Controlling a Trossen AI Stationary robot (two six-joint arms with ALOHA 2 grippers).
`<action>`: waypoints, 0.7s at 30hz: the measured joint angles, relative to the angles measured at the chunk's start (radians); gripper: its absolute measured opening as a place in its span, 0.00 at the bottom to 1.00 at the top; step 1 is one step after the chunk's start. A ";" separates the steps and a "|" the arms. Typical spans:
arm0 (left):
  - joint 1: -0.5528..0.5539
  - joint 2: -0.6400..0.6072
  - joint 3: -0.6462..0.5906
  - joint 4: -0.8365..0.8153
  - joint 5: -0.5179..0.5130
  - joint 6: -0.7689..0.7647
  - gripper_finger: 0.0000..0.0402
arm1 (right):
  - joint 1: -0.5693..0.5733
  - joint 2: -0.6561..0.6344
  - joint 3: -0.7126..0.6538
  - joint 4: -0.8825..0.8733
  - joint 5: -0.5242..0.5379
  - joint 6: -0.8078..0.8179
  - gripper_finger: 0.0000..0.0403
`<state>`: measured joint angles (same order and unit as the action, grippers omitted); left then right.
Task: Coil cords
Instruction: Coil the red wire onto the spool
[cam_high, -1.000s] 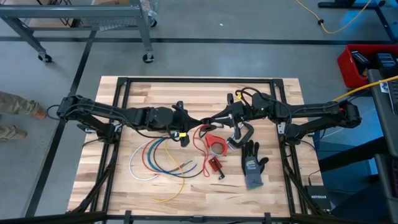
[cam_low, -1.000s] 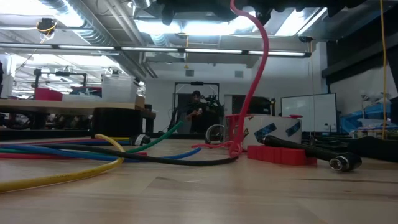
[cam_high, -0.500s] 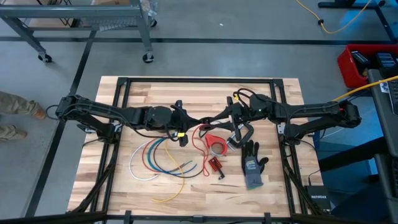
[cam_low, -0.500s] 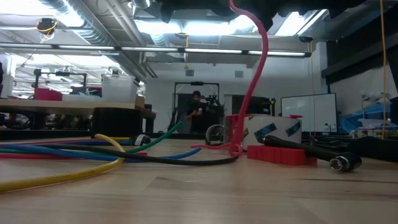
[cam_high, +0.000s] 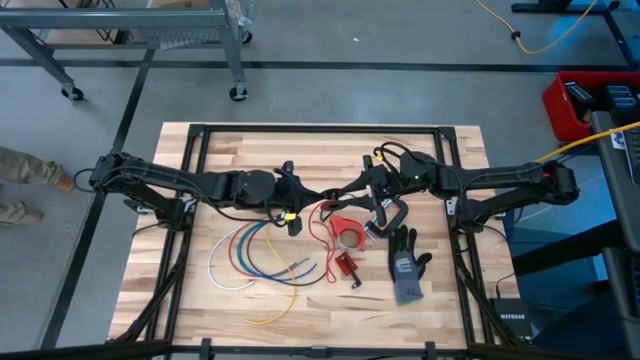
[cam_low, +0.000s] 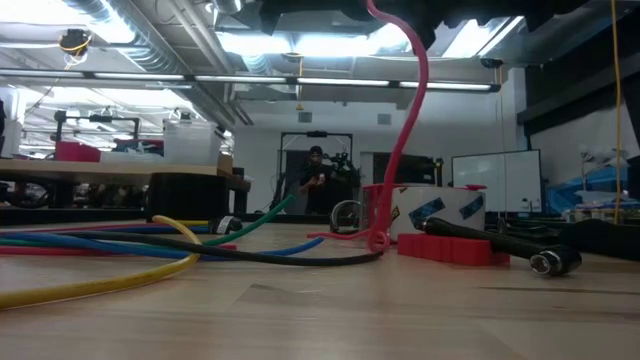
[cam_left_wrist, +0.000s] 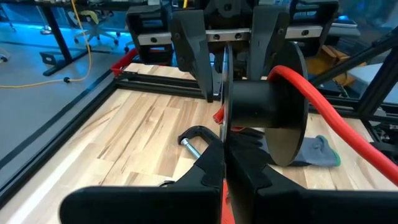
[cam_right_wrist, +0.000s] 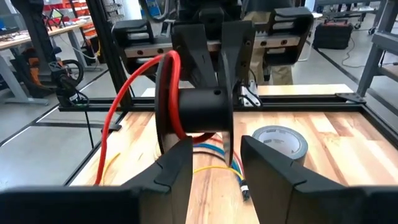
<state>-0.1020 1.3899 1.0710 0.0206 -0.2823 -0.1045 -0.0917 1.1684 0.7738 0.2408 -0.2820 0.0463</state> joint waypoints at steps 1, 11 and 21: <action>0.000 0.000 0.000 0.000 0.007 0.000 0.00 | 0.000 0.005 0.000 0.003 0.000 0.000 0.35; 0.000 0.000 0.000 0.022 0.040 0.001 0.00 | 0.000 0.047 0.000 0.086 -0.088 0.001 0.22; -0.003 0.000 0.000 0.020 0.043 0.000 0.01 | -0.001 0.048 0.000 0.087 -0.084 -0.002 0.03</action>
<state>-0.1051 1.3895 1.0710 0.0406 -0.2392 -0.1043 -0.0925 1.2160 0.7738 0.3275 -0.3664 0.0446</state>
